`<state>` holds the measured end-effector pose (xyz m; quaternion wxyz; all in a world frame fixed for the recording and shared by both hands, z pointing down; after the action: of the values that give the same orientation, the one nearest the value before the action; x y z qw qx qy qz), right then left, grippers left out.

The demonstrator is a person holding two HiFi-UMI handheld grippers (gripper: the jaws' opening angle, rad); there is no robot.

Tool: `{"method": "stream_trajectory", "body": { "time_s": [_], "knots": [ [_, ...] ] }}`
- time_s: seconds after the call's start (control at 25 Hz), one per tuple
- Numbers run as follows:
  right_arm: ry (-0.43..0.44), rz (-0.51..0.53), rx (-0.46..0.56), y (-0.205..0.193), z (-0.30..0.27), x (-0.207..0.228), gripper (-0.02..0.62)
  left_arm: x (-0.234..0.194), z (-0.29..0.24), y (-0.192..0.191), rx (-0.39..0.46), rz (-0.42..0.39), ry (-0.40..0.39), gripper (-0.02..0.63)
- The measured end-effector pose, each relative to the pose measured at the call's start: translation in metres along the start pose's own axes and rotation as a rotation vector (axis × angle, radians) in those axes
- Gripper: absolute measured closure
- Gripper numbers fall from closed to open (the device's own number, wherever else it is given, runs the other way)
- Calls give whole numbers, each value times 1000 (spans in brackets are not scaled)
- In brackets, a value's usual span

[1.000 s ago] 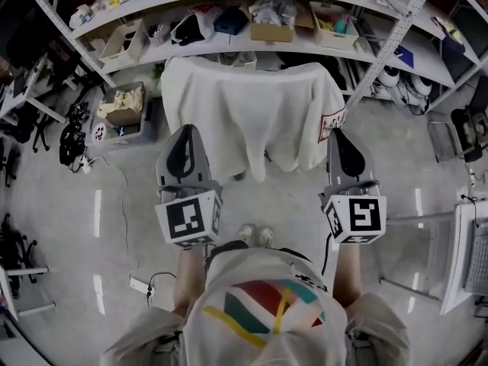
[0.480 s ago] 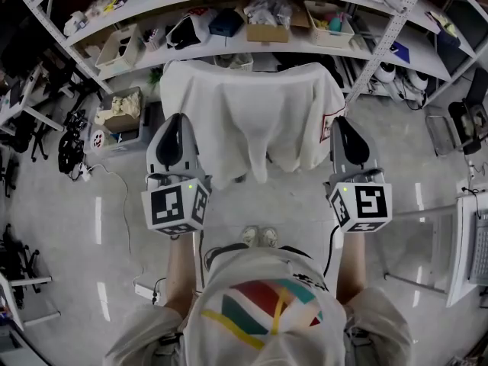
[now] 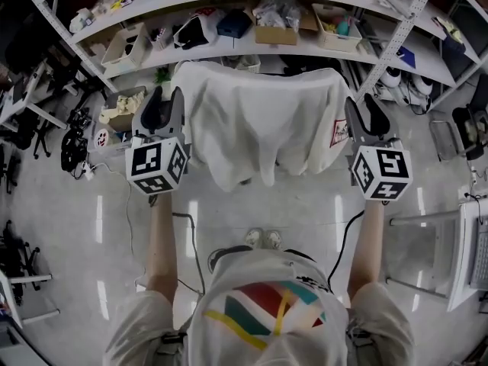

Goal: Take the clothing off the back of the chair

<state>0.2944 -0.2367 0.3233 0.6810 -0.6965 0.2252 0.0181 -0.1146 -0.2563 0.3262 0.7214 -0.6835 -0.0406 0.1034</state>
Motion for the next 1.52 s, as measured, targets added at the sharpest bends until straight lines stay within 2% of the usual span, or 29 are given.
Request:
{"method": "stream_trajectory", "body": {
  "time_s": [0.08,0.16,0.24,0.32,0.4,0.52,0.6,0.72,0.92,1.08,1.24,1.28,1.4,1.52],
  "knots": [
    [-3,7,-27,-5,-9,2,440,-15,-15,-10,-40,19,-24,451],
    [3,1,-59,-13,-19,2,438,-30,-29,-22,-79,87,-79,428],
    [22,-16,-85,-21,-26,0,405,-45,-39,-33,-119,138,-119,405],
    [49,-41,-95,-27,-33,-2,367,-57,-48,-42,-157,113,-118,403],
    [56,-66,-100,-31,-38,0,364,-63,-59,-50,-191,64,-113,403],
    [47,-90,-130,-40,-45,2,364,-74,-71,-61,-239,82,-121,403],
    [49,-75,-176,-49,-49,1,364,-80,-73,-68,-270,96,-134,403],
    [48,-16,-234,-58,-57,3,364,-82,-84,-72,-299,65,-166,396],
    [91,9,-262,-63,-68,0,365,-77,-99,-84,-361,12,-255,376],
    [162,-28,-259,-62,-81,-3,408,-77,-108,-87,-402,34,-301,376],
    [200,-15,-268,-61,-85,-5,454,-73,-112,-92,-426,42,-324,379],
    [205,-8,-272,-61,-86,-6,478,-72,-113,-93,-435,34,-323,392],
    [179,29,-284,-61,-87,-7,557,-65,-114,-96,-466,-38,-316,526],
    [137,69,-293,-60,-87,-7,583,-59,-115,-96,-472,-93,-304,571]
  ]
}}
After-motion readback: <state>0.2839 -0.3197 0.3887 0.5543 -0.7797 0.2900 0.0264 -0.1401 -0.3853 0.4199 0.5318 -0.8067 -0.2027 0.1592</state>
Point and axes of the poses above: the fingertips, and each gripper's own axes: z backward along the fingers, x to its right, y out of its top, the point moved 8 cm from there along z, backward along the fingers, and after that the axes turned 10 degrees about z, right-handed, at the moved point
